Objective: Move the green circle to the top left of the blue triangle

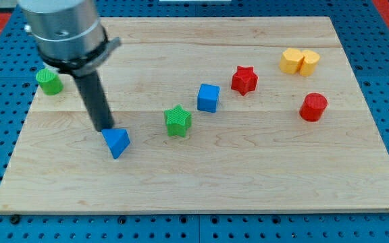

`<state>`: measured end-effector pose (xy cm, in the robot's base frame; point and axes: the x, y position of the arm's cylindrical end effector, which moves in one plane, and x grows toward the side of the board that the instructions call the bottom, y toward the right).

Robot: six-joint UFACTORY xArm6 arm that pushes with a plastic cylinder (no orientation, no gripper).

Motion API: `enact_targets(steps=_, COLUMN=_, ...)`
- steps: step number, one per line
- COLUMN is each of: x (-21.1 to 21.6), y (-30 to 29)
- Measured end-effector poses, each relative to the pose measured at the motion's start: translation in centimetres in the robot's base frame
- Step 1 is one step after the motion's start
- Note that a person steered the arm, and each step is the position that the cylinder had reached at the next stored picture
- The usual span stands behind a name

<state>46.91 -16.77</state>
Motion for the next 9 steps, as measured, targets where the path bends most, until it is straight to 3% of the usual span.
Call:
enact_targets(steps=2, x=-3.9, y=-9.9)
enact_targets(steps=3, x=-8.5, y=-13.5)
enact_targets(steps=5, x=-9.6, y=-9.6)
enact_targets(steps=7, x=-14.4, y=-8.6)
enact_targets(steps=9, x=-6.9, y=-4.5)
